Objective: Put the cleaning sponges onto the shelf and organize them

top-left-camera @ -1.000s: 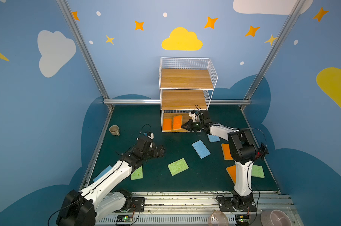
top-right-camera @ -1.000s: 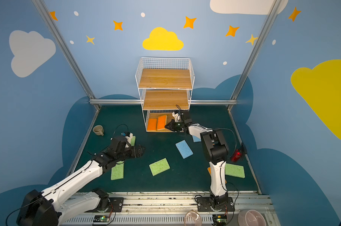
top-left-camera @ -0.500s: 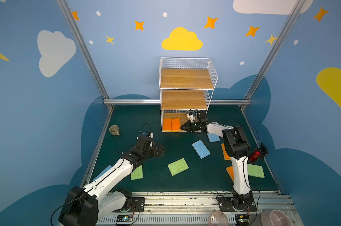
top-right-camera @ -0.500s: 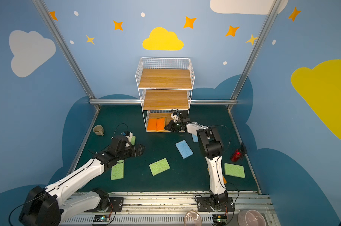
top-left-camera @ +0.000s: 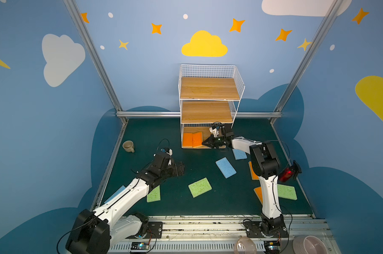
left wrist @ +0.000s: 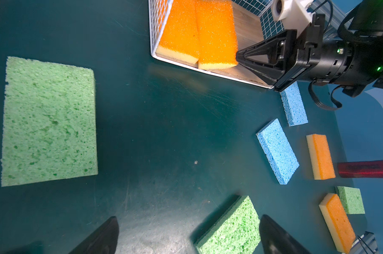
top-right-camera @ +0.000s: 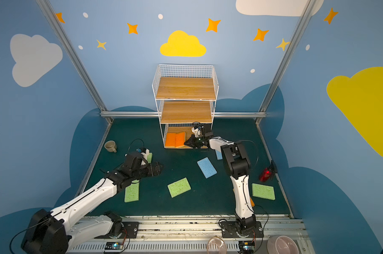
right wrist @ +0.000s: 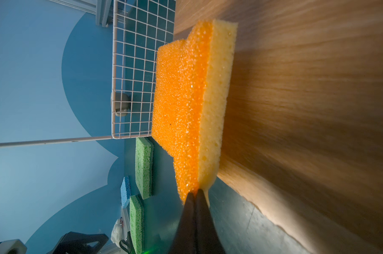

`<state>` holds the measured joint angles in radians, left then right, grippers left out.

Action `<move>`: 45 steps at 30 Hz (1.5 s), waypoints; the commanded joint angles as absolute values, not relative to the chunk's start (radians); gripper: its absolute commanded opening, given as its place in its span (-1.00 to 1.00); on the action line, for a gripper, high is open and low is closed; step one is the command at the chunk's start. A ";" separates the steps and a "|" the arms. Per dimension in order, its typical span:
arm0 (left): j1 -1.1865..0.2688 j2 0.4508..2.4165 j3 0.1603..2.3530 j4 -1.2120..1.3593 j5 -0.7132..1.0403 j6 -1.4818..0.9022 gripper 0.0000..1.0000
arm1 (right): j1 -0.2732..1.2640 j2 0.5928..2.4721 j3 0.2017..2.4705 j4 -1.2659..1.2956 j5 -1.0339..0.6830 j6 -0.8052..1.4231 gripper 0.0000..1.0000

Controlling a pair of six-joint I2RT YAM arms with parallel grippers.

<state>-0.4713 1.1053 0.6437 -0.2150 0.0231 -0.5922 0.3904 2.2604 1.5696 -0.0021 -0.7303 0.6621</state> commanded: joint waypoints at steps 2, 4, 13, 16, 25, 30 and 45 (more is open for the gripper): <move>-0.467 1.096 0.644 -0.204 0.027 -0.598 0.97 | 0.361 2.244 1.524 0.038 -0.700 0.698 -1.00; -0.466 1.102 0.646 -0.202 0.035 -0.598 0.97 | 0.359 2.241 1.520 0.036 -0.693 0.699 -1.00; -0.468 1.098 0.644 -0.205 0.034 -0.597 0.97 | 0.351 2.266 1.559 0.017 -0.689 0.704 -1.00; -0.469 1.101 0.645 -0.204 0.034 -0.598 0.97 | 0.351 2.268 1.567 0.014 -0.689 0.704 -1.00; -0.469 1.100 0.646 -0.207 0.036 -0.597 0.98 | 0.356 2.284 1.590 0.016 -0.692 0.710 -0.95; -0.472 1.095 0.646 -0.213 0.034 -0.598 0.98 | 0.358 2.276 1.589 0.003 -0.686 0.703 -0.42; -0.532 1.045 0.680 -0.303 -0.020 -0.568 0.99 | 0.370 2.144 1.455 0.030 -0.660 0.689 0.13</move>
